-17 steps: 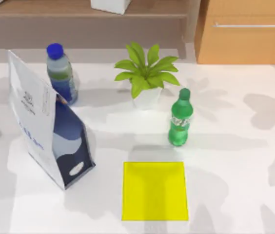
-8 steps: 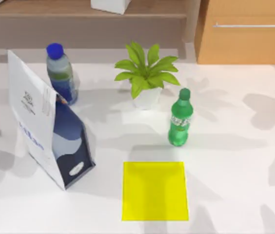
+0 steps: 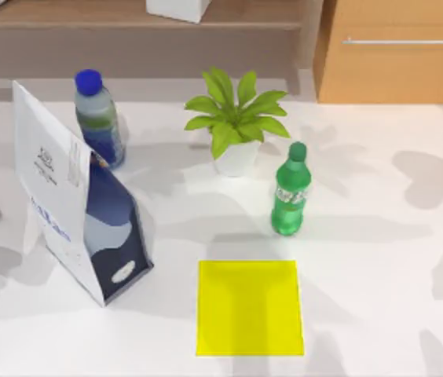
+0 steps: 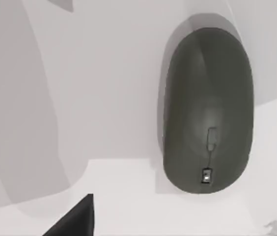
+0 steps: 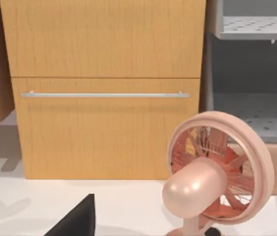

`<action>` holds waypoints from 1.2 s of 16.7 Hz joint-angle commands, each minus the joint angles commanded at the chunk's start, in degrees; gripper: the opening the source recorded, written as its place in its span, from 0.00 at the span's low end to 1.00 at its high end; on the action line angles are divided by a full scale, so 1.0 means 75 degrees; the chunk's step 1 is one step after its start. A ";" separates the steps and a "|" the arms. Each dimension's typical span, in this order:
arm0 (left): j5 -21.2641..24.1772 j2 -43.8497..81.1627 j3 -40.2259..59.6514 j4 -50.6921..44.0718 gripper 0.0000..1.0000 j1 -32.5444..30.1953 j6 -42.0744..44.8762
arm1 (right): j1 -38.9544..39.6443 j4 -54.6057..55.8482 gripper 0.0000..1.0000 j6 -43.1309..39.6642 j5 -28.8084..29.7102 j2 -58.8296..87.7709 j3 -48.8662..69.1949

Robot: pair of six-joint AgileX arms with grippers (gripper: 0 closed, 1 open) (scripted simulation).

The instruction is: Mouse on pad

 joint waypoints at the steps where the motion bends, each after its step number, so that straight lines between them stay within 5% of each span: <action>1: -0.0004 0.0040 -0.0074 0.0101 1.00 0.0008 -0.0004 | 0.0000 0.0000 1.00 0.0000 0.0000 0.0000 0.0000; 9: -0.0004 0.0895 -0.1544 0.2466 1.00 0.0058 0.0044 | 0.0000 0.0000 1.00 0.0000 0.0000 0.0000 0.0000; 14: -0.0003 0.0962 -0.1665 0.2625 1.00 0.0063 0.0048 | 0.0000 0.0000 1.00 0.0000 0.0000 0.0000 0.0000; 20: -0.0003 0.0962 -0.1665 0.2625 0.55 0.0063 0.0048 | 0.0000 0.0000 1.00 0.0000 0.0000 0.0000 0.0000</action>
